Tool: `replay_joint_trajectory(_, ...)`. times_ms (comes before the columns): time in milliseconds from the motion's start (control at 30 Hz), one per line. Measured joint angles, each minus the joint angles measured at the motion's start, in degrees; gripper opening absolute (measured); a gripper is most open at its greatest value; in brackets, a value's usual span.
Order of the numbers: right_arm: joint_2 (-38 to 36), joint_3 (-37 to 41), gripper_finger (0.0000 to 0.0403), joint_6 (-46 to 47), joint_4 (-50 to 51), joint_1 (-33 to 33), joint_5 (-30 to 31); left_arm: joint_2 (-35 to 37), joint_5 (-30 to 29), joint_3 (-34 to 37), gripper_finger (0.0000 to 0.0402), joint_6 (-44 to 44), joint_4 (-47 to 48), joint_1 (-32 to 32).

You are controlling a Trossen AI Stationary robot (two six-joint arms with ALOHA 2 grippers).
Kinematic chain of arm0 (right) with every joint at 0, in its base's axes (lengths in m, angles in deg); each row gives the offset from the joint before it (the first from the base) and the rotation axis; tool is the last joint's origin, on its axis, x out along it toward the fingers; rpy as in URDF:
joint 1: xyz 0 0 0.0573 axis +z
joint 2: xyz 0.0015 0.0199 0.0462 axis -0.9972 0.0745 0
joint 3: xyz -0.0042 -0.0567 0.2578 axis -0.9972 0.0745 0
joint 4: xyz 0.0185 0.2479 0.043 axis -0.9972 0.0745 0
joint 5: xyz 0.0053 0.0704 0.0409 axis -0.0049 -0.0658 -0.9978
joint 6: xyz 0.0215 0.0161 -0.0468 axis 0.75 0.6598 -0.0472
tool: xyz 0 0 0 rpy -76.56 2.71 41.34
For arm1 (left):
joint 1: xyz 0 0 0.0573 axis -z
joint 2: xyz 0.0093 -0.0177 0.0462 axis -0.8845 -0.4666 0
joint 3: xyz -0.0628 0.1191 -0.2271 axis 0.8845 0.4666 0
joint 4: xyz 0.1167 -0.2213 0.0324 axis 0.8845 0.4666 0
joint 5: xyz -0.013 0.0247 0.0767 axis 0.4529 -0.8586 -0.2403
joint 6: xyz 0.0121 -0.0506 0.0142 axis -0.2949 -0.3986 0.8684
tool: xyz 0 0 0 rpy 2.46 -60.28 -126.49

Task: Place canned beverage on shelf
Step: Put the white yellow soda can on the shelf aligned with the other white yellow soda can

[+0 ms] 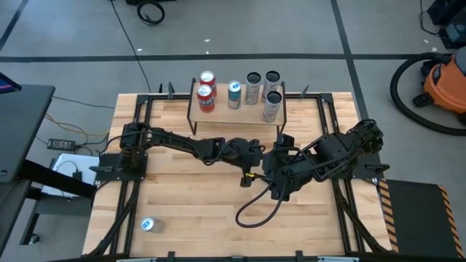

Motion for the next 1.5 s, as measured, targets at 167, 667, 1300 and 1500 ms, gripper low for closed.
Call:
replay_joint_trajectory(167, 0.00, 0.00, 0.0343, 0.00, -0.25, 0.00, 0.00, 0.00, 0.00, -0.01, 0.0316, -1.35, -0.97, -0.04)
replay_joint_trajectory(667, 0.00, 0.00, 0.0343, 0.00, -0.26, 0.00, 0.00, -0.66, 2.51, -0.09, 0.0316, -2.92, -3.97, 0.07)
replay_joint_trajectory(1300, 0.00, -0.01, 0.0343, -0.40, -0.47, 0.00, 0.00, -4.12, 2.32, -0.39, 0.0316, -3.31, -7.93, -0.41)
replay_joint_trajectory(1500, 0.00, -0.02, 0.0343, -0.44, -0.51, 0.00, 0.00, -4.39, 2.25, -0.37, 0.0316, -3.03, -7.73, -0.32)
